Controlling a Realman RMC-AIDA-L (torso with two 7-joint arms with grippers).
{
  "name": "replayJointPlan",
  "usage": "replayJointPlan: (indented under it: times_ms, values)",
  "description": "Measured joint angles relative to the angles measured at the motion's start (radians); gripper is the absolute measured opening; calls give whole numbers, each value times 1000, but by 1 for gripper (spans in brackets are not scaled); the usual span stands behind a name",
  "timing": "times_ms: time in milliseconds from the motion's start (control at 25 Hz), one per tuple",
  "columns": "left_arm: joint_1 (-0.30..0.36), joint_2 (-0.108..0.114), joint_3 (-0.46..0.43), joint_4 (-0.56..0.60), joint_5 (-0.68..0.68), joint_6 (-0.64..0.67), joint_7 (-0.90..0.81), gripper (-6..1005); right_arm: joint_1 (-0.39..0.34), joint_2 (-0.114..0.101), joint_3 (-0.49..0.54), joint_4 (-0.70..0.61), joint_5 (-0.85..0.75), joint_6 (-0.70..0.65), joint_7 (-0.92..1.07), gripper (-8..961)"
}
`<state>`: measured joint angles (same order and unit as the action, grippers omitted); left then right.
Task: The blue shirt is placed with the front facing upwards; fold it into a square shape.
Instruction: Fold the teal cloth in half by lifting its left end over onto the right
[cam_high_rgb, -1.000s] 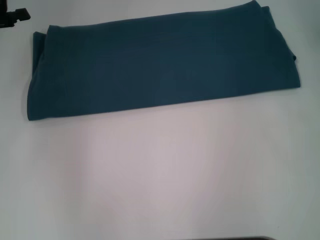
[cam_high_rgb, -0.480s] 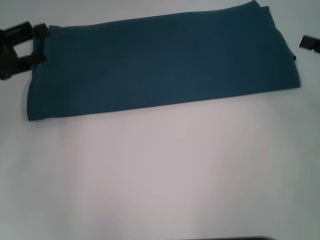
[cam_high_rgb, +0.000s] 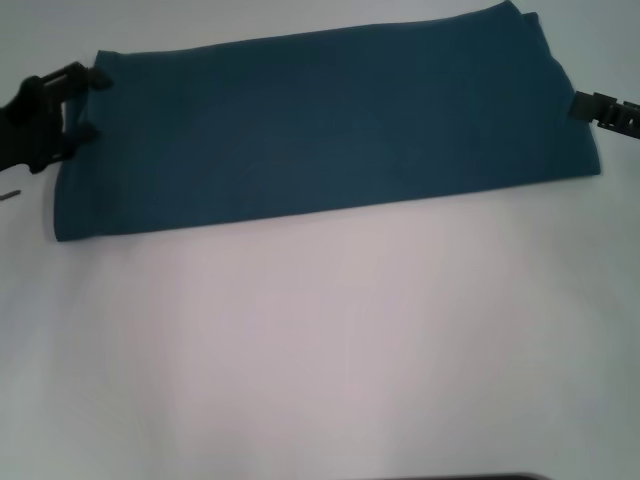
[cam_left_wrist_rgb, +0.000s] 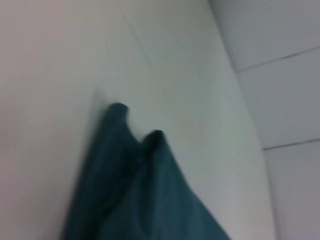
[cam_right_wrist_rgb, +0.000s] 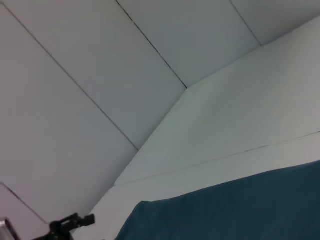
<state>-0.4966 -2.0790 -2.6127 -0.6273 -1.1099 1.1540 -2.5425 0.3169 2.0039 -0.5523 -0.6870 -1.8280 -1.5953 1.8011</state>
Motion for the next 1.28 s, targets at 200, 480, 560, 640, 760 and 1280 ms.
replayJointPlan:
  times_ms: [200, 480, 560, 640, 760, 1280]
  values:
    - [-10, 7, 17, 23, 31, -60, -11, 797, 10, 1, 0, 1, 0, -1, 6, 867]
    - [-12, 9, 28, 26, 75, -102, -19, 797, 18, 2, -1, 1, -1, 3, 8, 868]
    - [-12, 11, 24, 22, 75, -89, -19, 797, 20, 2, -4, 1, -1, 4, 8, 868]
    - [-11, 13, 13, 2, 69, -65, -23, 797, 22, 3, -5, 1, -1, 4, 8, 868]
    - [-14, 11, 8, -26, 67, -53, -32, 796, 23, 3, -2, 1, -1, 3, 11, 868]
    - [-54, -6, 90, -2, 99, -169, -37, 795, 19, -5, -1, 31, -1, 5, 18, 868]
